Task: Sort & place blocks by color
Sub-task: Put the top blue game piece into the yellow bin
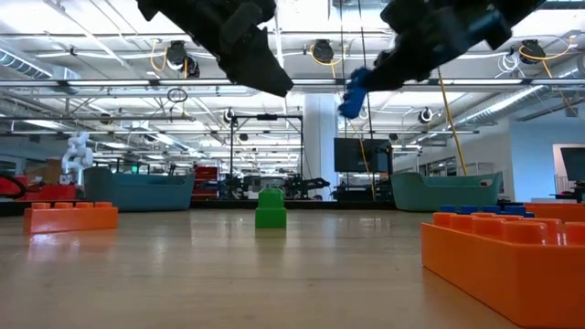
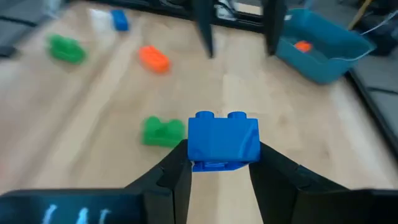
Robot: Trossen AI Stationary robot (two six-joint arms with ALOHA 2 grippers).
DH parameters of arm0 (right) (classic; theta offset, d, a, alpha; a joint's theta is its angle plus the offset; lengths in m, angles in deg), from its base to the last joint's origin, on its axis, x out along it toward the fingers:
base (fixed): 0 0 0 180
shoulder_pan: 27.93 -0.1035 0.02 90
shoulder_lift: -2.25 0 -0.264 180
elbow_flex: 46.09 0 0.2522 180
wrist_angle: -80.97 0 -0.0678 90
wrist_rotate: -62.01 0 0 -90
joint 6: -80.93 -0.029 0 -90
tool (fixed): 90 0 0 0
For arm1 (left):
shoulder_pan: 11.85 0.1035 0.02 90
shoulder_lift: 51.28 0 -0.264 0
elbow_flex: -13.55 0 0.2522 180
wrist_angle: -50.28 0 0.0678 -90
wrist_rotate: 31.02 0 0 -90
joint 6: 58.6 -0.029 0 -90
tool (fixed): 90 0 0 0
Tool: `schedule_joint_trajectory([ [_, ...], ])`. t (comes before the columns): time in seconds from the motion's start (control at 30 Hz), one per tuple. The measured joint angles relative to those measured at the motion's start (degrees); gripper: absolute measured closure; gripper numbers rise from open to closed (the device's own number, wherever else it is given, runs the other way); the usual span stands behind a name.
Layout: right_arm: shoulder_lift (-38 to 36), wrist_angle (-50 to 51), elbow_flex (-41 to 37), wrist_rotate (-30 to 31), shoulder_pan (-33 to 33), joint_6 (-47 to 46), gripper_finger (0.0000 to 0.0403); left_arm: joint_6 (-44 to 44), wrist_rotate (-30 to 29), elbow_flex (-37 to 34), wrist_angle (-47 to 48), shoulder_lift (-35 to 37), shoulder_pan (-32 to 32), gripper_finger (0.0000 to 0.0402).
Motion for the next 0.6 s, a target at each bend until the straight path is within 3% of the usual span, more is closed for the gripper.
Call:
schedule_joint_trajectory([
  [0.33,-13.4,25.7,-0.1,-12.3,-5.3,-17.9,0.028,-1.3,-1.5,-0.1,-0.9,-0.6,0.5,0.0156],
  [0.6,-17.5,31.8,-0.1,-15.0,-13.9,-35.2,0.028,-0.5,-1.6,-0.1,-1.2,-0.5,0.0,0.0156],
])
